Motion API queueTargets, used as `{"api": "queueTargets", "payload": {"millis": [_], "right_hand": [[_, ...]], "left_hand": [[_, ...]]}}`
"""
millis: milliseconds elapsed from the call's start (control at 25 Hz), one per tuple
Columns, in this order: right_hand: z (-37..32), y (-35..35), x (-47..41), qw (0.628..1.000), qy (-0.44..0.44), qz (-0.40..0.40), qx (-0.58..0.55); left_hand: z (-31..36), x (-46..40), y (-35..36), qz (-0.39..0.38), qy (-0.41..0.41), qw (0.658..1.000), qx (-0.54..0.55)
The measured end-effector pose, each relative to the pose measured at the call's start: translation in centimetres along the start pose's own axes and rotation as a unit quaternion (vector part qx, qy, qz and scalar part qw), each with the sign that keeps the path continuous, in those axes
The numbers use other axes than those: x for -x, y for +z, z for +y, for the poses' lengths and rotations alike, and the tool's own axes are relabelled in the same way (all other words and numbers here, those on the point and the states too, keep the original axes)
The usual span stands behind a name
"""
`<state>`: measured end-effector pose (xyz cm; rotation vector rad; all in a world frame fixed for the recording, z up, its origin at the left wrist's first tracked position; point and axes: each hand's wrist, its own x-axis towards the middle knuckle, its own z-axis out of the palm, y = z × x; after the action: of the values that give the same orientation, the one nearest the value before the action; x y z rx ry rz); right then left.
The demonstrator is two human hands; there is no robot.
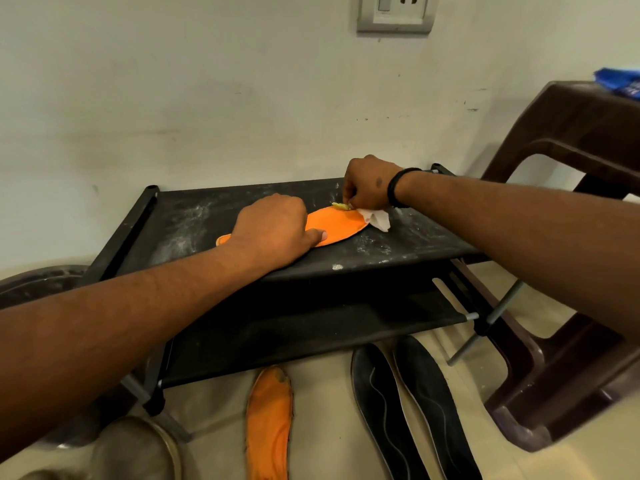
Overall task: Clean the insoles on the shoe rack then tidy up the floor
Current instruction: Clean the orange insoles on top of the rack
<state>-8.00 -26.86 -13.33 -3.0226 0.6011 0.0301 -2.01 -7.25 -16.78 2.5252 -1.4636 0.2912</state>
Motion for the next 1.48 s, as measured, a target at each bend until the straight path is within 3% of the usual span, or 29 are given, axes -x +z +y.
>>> {"api": "queueTargets", "payload": {"millis": [120, 280, 520, 920, 1120, 1320, 1480], "right_hand": [[-0.5, -0.6, -0.3, 0.999, 0.004, 0.022, -0.037], [0.8, -2.6, -0.1, 0.988, 0.019, 0.119, -0.099], [1.7, -0.2, 0.4, 0.998, 0.027, 0.013, -0.054], [1.1, -1.0, 1.4, 0.990, -0.031, 0.098, -0.098], [1.0, 0.1, 3.9, 0.996, -0.084, -0.008, -0.028], [2.4, 0.6, 1.6, 0.996, -0.013, 0.068, 0.060], [2.1, -2.2, 1.3, 0.986, -0.012, 0.148, -0.072]], "left_hand": [[0.0, 0.0, -0.1, 0.000, 0.002, 1.000, 0.002], [0.0, 0.0, 0.0, 0.010, 0.005, 1.000, 0.002], [0.0, -0.1, 0.2, 0.006, 0.009, 1.000, -0.002], [0.1, -0.1, 0.0, 0.003, 0.003, 1.000, -0.003], [0.1, -0.3, 0.1, 0.001, -0.005, 1.000, -0.006], [0.1, -0.2, -0.1, -0.003, 0.000, 1.000, -0.007], [-0.1, -0.1, 0.2, 0.004, 0.006, 1.000, 0.004]]}}
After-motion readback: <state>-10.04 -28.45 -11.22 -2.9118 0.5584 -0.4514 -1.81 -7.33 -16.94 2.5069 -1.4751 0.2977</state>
